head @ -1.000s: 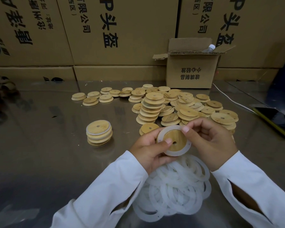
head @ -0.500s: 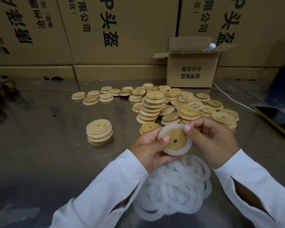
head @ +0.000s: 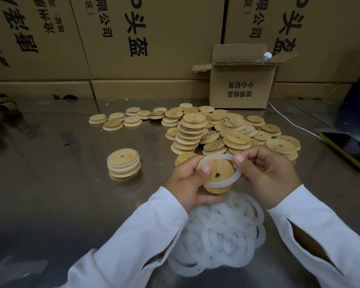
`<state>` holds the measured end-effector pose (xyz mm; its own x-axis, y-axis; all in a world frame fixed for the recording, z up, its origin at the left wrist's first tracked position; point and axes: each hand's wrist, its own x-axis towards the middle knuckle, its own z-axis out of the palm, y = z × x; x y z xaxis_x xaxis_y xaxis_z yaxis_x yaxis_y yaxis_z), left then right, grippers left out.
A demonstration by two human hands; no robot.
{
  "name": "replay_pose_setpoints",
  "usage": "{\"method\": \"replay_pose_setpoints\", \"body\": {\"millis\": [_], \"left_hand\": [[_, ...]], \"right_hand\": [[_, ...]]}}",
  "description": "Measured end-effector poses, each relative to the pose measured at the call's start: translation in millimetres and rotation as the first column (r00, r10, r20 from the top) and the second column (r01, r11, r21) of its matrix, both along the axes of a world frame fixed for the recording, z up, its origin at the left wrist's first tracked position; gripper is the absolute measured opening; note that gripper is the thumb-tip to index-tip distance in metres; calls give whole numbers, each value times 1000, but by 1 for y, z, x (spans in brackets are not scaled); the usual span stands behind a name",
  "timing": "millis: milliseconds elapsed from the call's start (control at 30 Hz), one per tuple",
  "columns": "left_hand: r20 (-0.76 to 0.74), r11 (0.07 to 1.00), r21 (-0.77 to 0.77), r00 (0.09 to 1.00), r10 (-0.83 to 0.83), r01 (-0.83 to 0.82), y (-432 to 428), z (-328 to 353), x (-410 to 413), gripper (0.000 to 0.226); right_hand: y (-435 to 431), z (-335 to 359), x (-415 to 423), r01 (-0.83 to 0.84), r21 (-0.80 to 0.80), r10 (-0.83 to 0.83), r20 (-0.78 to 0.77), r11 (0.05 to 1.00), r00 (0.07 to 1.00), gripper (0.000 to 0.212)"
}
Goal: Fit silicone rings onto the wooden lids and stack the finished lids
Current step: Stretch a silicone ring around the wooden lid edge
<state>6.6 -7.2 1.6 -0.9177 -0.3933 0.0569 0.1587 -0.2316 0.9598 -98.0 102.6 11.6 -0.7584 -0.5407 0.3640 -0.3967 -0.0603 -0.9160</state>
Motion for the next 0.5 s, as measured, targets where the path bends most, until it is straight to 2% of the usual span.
{"method": "replay_pose_setpoints", "body": {"millis": [200,500], "left_hand": [[-34,988,-149,999,30,-35,2,1,3,22],[-20,987,-149,998,54,-56,3,1,3,22]], "right_hand": [[3,2,3,0,9,0,-55,1000,999,13],[1,2,4,-26,-8,25,-62,1000,998,14]]}}
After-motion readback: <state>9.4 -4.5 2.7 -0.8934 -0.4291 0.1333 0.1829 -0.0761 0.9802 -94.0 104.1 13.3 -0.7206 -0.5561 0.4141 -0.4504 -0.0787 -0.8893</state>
